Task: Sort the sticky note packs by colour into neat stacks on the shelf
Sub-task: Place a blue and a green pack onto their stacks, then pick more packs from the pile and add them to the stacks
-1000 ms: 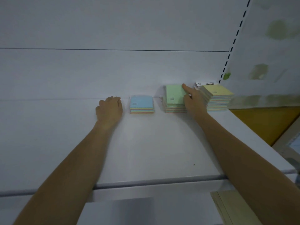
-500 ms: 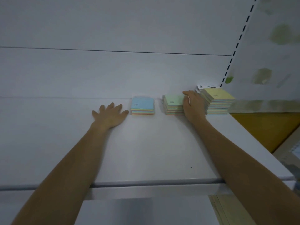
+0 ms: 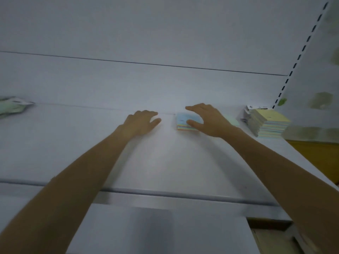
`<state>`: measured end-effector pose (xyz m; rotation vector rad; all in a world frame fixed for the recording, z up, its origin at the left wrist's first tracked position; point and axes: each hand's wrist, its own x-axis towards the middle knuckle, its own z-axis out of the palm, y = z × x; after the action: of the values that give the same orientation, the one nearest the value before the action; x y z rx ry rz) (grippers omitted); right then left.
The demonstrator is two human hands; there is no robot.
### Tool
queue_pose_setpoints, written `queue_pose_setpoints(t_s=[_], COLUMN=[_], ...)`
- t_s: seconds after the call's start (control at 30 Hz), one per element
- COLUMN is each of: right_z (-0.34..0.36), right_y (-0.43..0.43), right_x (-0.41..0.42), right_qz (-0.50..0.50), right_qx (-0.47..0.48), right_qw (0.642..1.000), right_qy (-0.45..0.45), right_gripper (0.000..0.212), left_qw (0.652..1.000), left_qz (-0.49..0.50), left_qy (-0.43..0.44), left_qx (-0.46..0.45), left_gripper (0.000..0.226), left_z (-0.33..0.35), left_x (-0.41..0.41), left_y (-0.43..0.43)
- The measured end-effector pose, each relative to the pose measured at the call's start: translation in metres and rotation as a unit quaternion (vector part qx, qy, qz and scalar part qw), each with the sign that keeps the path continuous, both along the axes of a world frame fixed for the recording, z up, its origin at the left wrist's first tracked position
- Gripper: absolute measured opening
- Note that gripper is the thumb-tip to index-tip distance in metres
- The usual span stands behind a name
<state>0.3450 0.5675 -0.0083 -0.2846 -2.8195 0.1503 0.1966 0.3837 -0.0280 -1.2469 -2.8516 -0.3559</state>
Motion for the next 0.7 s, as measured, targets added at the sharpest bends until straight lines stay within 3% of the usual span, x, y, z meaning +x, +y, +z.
queue_pose_setpoints(t_s=[0.27,0.5,0.7], right_z=[0.018,0.014,0.003], right_y=[-0.144,-0.278,-0.355], right_x=[-0.091,-0.199,-0.285], right_qz=[0.06,0.123,0.17], right_qx=[0.023,-0.026,-0.061], right_qw=[0.998,0.992,0.983], right_qy=[0.005,0.029,0.014], right_gripper=[0.051,0.049,0.048], left_qw=[0.994,0.987,0.978], left_qz=[0.013,0.099,0.16], left_qy=[0.098,0.108,0.102], left_qx=[0.054,0.071,0.091], left_gripper=[0.042,0.04,0.039], left_z=[0.014,0.009,0.005], left_x=[-0.039,-0.104,-0.168], left_y=[-0.174,-0.316,-0.381])
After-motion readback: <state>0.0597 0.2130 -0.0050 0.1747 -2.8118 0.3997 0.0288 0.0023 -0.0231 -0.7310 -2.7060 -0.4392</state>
